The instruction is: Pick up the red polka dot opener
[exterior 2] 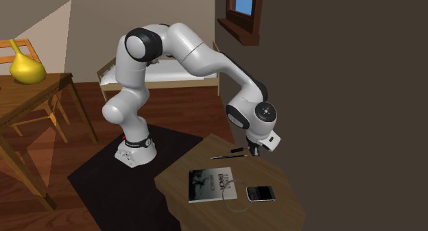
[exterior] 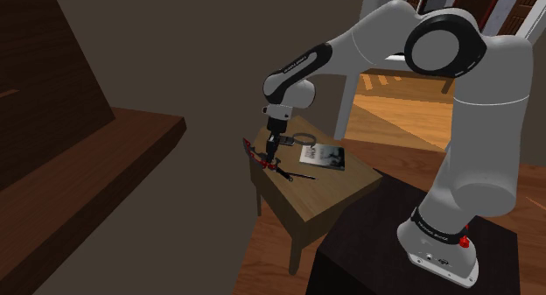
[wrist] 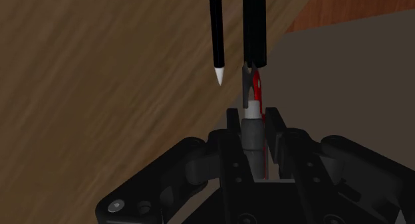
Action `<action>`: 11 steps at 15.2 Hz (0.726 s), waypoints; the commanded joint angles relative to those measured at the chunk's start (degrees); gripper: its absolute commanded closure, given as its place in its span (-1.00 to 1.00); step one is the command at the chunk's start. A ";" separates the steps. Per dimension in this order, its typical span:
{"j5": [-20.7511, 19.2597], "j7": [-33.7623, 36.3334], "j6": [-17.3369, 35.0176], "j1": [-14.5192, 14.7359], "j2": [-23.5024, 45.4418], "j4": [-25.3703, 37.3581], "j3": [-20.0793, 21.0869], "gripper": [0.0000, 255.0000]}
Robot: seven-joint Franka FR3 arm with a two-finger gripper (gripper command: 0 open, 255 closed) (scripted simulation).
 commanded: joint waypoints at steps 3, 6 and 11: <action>-0.79 1.08 -1.51 0.04 -1.41 0.36 -0.26 1.00; -1.55 2.18 -3.07 0.10 -2.85 0.74 -0.49 1.00; -2.74 4.00 -5.75 0.16 -5.08 1.64 -0.81 1.00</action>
